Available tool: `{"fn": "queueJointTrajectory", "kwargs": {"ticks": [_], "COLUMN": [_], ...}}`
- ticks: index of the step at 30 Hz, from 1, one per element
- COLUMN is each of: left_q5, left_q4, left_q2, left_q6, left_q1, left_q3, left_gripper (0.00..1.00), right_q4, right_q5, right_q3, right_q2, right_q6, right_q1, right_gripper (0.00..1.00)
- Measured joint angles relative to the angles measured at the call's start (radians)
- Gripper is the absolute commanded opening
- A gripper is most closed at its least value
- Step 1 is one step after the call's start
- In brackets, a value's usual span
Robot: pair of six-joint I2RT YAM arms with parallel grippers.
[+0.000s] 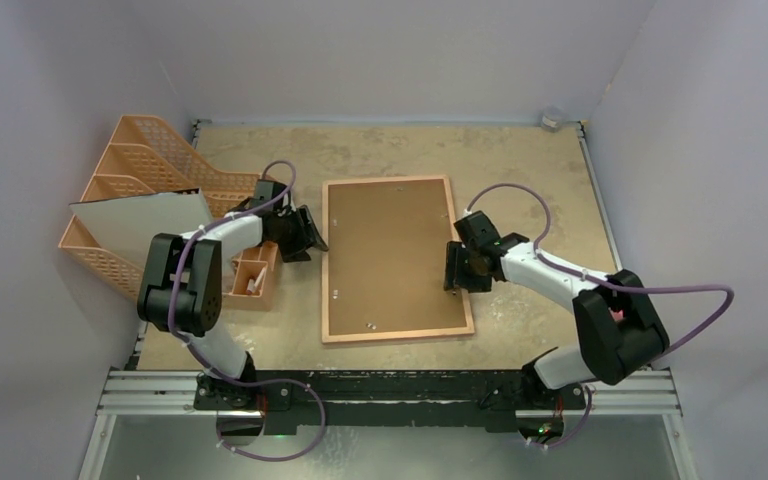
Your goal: Put the photo into the frame
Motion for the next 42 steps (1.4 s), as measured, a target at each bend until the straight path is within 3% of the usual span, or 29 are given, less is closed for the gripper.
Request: {"fn": "queueJointTrajectory", "kwargs": {"ticks": [13,26,28,31,33,42], "left_q5": [0.000,-0.001,-0.001,-0.001,-0.001,-0.001], "left_q4": [0.011,0.012,0.012,0.012,0.012,0.012], "left_q2": [-0.008,-0.008,-0.008,-0.008,-0.008,-0.008], "left_q6": [0.001,0.007,0.008,0.009,0.009,0.016], "left_q1": [0.000,0.001,0.001,0.001,0.001,0.001], "left_q3": [-0.019,-0.021,-0.021,-0.021,-0.021,-0.021], "left_gripper": [0.48,0.47,0.47,0.47,0.47,0.47], "right_q4": [-0.068,-0.092,-0.093,-0.093,-0.089,-0.045], "right_q5": [0.064,0.106,0.110,0.128,0.147,0.185], "right_q3": [0.020,0.034,0.035,0.035,0.034,0.034], "right_q2": [0.033,0.037,0.037,0.037,0.034,0.038], "right_q6": [0.004,0.025,0.034,0.065,0.088,0.113], "right_q1": [0.038,0.056,0.056,0.061,0.061,0.060], "right_gripper": [0.27,0.18,0.24,0.41,0.46,0.42]}}
